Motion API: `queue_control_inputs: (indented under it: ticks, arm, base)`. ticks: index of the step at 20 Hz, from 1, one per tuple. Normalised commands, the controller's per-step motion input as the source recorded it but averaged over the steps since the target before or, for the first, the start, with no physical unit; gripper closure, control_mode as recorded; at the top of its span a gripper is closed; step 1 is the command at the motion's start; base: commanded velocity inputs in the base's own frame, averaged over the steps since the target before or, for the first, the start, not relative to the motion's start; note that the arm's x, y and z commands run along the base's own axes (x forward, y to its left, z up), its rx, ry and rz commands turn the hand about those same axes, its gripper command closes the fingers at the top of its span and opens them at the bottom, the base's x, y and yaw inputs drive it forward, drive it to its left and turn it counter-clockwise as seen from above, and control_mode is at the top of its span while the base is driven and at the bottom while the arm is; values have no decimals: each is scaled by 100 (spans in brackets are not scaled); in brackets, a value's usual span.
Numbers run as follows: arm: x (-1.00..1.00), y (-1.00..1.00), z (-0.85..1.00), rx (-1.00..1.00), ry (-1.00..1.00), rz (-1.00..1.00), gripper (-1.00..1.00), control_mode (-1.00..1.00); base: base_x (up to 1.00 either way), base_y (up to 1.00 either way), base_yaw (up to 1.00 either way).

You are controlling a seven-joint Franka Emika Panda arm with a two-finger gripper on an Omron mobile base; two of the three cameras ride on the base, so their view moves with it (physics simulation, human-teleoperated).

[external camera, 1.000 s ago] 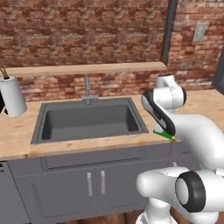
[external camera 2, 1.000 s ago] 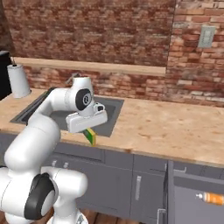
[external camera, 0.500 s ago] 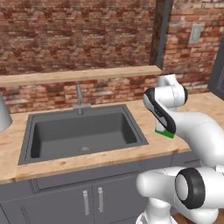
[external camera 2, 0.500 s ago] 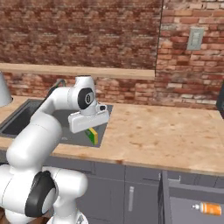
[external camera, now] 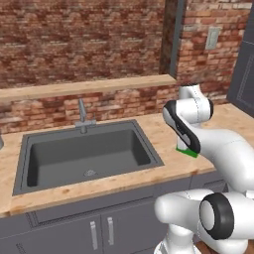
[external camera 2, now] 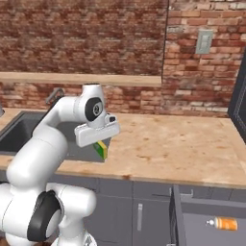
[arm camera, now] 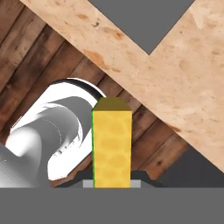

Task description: Restock the sink supplies by placing the sponge and soap dispenser on the counter and next to the sink. Make sure the soap dispenser is upright.

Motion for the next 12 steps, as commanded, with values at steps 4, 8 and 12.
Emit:
queue_control_inputs:
  ticks: [4,8,12]
  arm:
    - [0,0,0,0,0,0,100,100]
    - [0,0,0,0,0,0,100,100]
    - [0,0,0,0,0,0,100,100]
  base:
    - [46,2,-19]
    - [31,0,-15]
    - [10,0,-11]
